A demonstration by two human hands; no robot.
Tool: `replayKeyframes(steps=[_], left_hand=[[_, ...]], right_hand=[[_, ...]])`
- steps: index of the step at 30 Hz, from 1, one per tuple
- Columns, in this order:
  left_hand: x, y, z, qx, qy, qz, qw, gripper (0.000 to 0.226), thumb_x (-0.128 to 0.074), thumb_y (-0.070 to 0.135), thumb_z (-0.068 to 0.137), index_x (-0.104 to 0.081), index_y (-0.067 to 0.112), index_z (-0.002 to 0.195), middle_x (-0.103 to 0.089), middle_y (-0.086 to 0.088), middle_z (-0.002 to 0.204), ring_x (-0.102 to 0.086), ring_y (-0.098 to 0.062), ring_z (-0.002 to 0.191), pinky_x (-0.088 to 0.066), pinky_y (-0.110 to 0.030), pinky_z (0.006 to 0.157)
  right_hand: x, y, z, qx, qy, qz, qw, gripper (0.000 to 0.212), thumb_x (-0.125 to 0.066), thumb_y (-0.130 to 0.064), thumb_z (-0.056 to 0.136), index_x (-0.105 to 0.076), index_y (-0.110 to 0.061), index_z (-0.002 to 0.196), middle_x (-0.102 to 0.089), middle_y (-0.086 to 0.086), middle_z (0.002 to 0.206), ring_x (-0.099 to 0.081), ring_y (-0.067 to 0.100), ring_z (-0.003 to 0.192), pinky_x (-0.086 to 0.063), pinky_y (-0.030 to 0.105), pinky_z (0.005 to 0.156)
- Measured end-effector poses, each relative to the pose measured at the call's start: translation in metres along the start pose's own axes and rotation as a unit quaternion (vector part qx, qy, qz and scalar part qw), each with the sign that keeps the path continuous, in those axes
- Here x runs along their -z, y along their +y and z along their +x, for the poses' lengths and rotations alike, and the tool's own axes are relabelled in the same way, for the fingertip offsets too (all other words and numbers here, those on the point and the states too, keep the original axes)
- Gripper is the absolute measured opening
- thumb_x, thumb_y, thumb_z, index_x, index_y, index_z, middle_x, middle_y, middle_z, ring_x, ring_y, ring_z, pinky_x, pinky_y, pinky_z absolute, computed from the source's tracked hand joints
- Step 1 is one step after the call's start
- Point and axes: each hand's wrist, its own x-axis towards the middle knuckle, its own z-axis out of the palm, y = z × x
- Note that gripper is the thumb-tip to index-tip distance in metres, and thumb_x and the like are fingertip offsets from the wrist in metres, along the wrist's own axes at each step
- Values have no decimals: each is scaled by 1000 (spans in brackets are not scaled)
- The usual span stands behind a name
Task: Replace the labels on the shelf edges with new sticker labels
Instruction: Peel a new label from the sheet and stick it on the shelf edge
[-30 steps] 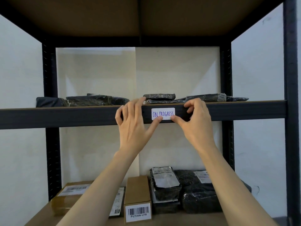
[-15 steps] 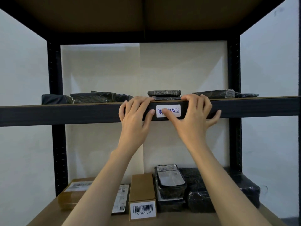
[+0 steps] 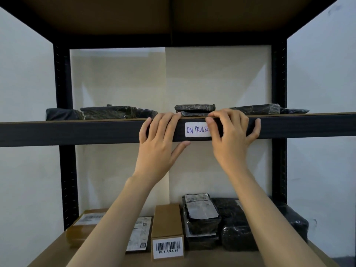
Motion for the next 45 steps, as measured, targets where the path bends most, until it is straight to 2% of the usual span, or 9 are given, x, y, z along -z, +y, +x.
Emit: replayKeyframes(steps=[6, 12, 18, 24, 28, 33, 37, 42, 45], left_hand=[[-13, 2, -2, -8, 46, 95, 994, 63, -37, 55, 96, -46, 7, 135, -55, -11, 130, -48, -28, 124, -27, -45, 109], [-16, 1, -2, -16, 56, 110, 992, 63, -38, 54, 96, -43, 5, 136, -55, -13, 130, -46, -28, 124, -28, -45, 108], [-10, -1, -5, -20, 4, 62, 998, 63, -34, 47, 97, -29, 5, 145, -42, -14, 143, -34, -28, 136, -18, -46, 114], [0, 11, -39, -7, -63, 25, 998, 67, -36, 41, 98, -11, 5, 149, -12, -15, 157, -7, -28, 145, -7, -48, 117], [7, 28, -62, 7, -120, -7, 993, 70, -34, 43, 98, -5, 5, 150, -5, -15, 158, -2, -28, 146, -4, -48, 118], [16, 54, -97, 50, -172, -76, 981, 65, -32, 44, 98, -12, 9, 150, -13, -9, 158, -8, -24, 146, -4, -44, 117], [26, 77, -148, 89, -235, -132, 959, 53, -41, 36, 98, -33, 13, 144, -35, -6, 150, -23, -24, 142, -14, -43, 114], [47, 110, -230, 166, -329, -168, 914, 45, -50, 33, 95, -45, 17, 136, -44, 0, 140, -32, -18, 134, -25, -40, 109], [59, 131, -273, 229, -393, -135, 880, 42, -51, 34, 95, -48, 15, 132, -48, -2, 135, -36, -20, 129, -29, -38, 105]], right_hand=[[5, 15, 1, 18, -3, 21, 1000, 19, -51, -32, 93, -64, -28, 106, -56, -5, 119, -39, 17, 126, 0, 53, 109], [11, 22, 0, 42, -55, 70, 995, 30, -61, -35, 87, -58, -28, 117, -50, -8, 129, -27, 12, 134, 12, 49, 109], [8, 9, -3, 9, -57, 43, 997, 44, -61, -50, 82, -57, -24, 117, -47, -5, 134, -23, 17, 138, 14, 50, 108], [24, 15, -28, 11, -96, 32, 995, 45, -43, -22, 98, -36, -26, 142, -21, 2, 155, -3, 23, 145, 5, 55, 112], [39, 15, -69, -15, -154, 39, 987, 49, -40, -20, 99, -25, -27, 146, -9, 0, 157, 4, 20, 145, -2, 54, 115], [59, 23, -130, -38, -215, 45, 975, 44, -46, -26, 97, -36, -23, 141, -28, 0, 152, -14, 17, 143, -13, 36, 112], [83, 41, -174, -53, -278, 66, 957, 36, -52, -22, 94, -49, -17, 130, -49, 2, 134, -39, 16, 128, -35, 37, 106], [119, 66, -242, -81, -391, 60, 915, 33, -57, -24, 91, -54, -19, 124, -54, -1, 125, -45, 14, 120, -42, 34, 99], [135, 80, -284, -123, -464, 63, 875, 33, -58, -27, 91, -53, -22, 123, -55, -3, 122, -48, 15, 116, -43, 28, 93]])
